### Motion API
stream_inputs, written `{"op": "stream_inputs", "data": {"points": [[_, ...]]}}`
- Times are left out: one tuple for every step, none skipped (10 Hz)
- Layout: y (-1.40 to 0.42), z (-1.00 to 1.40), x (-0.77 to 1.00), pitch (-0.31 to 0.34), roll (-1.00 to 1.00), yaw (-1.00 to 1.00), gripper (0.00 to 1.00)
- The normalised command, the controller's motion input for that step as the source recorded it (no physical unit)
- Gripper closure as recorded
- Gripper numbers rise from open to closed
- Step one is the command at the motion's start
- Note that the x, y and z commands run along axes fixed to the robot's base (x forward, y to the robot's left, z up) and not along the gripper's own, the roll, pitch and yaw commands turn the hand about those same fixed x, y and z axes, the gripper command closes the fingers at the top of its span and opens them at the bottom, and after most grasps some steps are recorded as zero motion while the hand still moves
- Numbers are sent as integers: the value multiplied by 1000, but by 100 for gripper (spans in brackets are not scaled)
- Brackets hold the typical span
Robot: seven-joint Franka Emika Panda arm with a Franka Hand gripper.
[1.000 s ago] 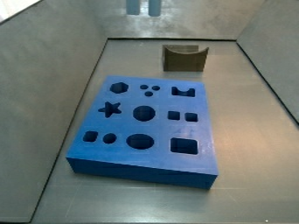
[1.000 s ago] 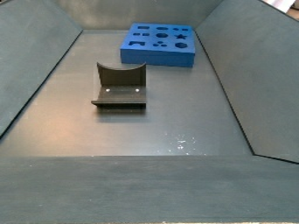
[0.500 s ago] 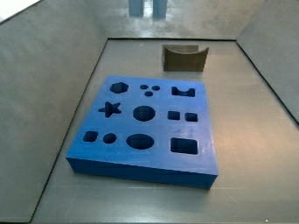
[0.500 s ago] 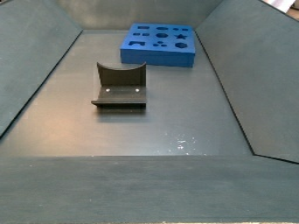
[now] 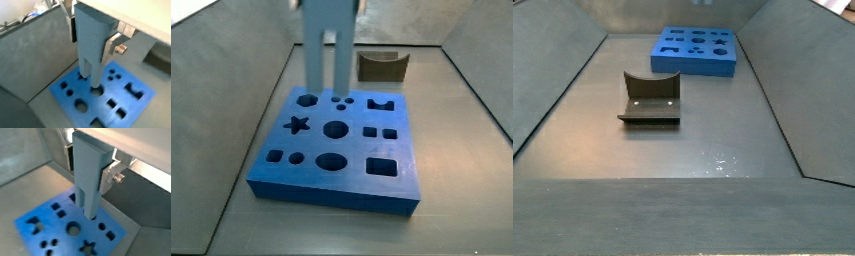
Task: Pick up the square-circle object. Move up. Move to above the board. Insert the square-circle object.
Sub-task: Insert the square-circle object.
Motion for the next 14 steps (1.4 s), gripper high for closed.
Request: {"op": "stream_inputs", "data": {"points": [[-509,-489,-223,127,-49,389,100],[-329,-403,-220,121,-66,546,100],[-226,-280,-251,84,-153,569,100],[-97,-131,-171,-6,-129,220,100],[0,-6,-91,0,-1,97,100],[0,-126,0,0,0,9,100],[0,-497,-43,-14,27,0,100],[0,-749,-214,-76,0,0,100],[0,-49,0,0,-7,0,100],[0,-66,0,0,0,0,100],[0,-566,-320,-49,0,94,100],[0,-297,-146,-17,-9,109,100],[0,-34,0,0,-4,0,100],[-9,-457,-154,-19,0,0,100]]}}
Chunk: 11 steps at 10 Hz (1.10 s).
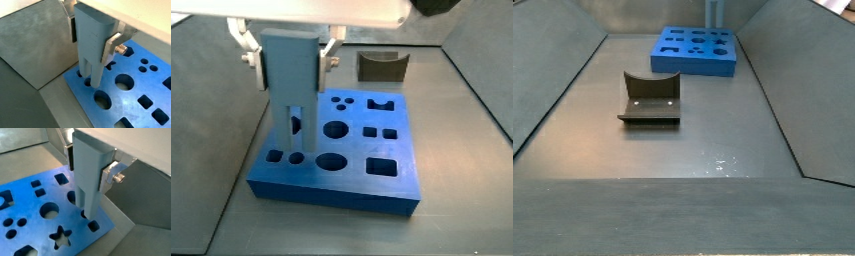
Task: Pick up the square-circle object. Move up. Move to above the board. Insert the square-circle object.
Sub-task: Insert the square-circle object.
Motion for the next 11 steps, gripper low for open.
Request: {"op": "stream_inputs", "data": {"points": [[0,-80,0,-7,-143,0,100],[-20,0,0,0,0,0,100],[-80,-220,-37,-10,0,0,100],[-14,-131,-74,0,-1,0,100],[0,-26,0,0,0,0,100],[0,-160,-43,0,0,-6,100],[0,-134,-54,0,0,-100,100],[0,-86,-89,0,0,-66,100],[-3,-43,-166,0,0,-34,100],[0,0,-23,-19,-7,0,100],[0,-83,-74,0,0,0,100]]}}
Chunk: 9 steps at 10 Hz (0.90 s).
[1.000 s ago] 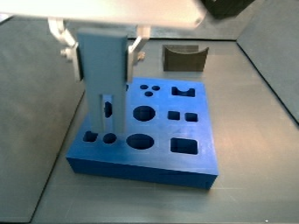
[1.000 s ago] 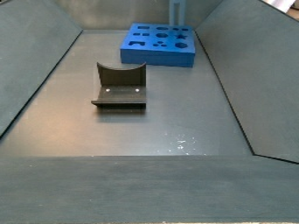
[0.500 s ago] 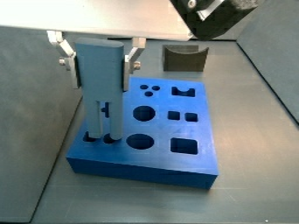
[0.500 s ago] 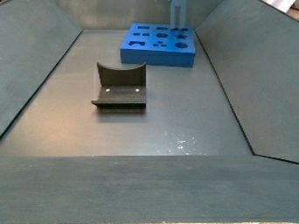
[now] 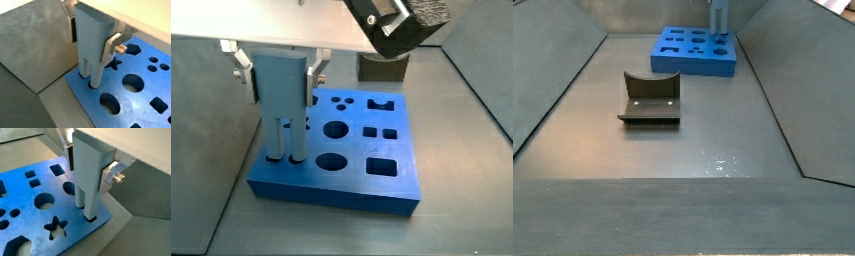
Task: Pick up the square-circle object. Move up. Move to above the board. Insert the square-circle object.
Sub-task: Insert the square-circle object.
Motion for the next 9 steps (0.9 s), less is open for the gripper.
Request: {"op": "stream_inputs", "data": {"points": [[-91,-117,-180,0,-13,-137,100],[-77,-103,-211,-13,-57,-140,100],[0,-9,0,-20,-11,0,100],[-17,-17,0,0,0,0,100],[-49,-126,37,0,3,0,100],[-77,-340,260,0,29,-114,100],[0,-423,360,0,14,-54,100],[0,-397,569,14,0,-11,100],[0,-540,323,0,0,-20,100]]}}
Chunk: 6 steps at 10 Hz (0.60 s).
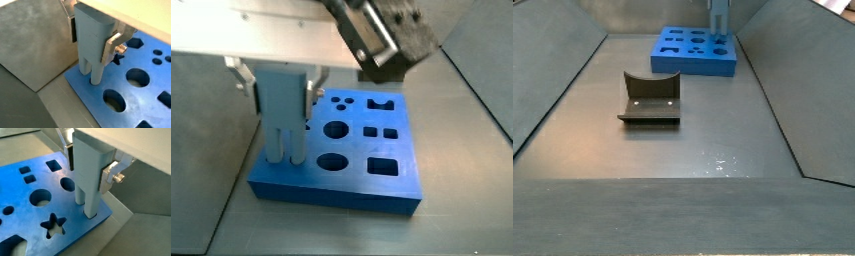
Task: Pick up the square-circle object. Move up. Move to above the board. Insert the square-circle object.
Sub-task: Insert the square-circle object.
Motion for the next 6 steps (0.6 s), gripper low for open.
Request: {"op": "stream_inputs", "data": {"points": [[0,-946,0,-154,6,-29,100],[0,-960,0,-156,14,0,100],[0,-960,0,-147,21,0,100],[0,-851,0,-164,13,0,100],[-23,-486,-31,-157,0,0,100],[0,0,0,-37,0,0,100]]}}
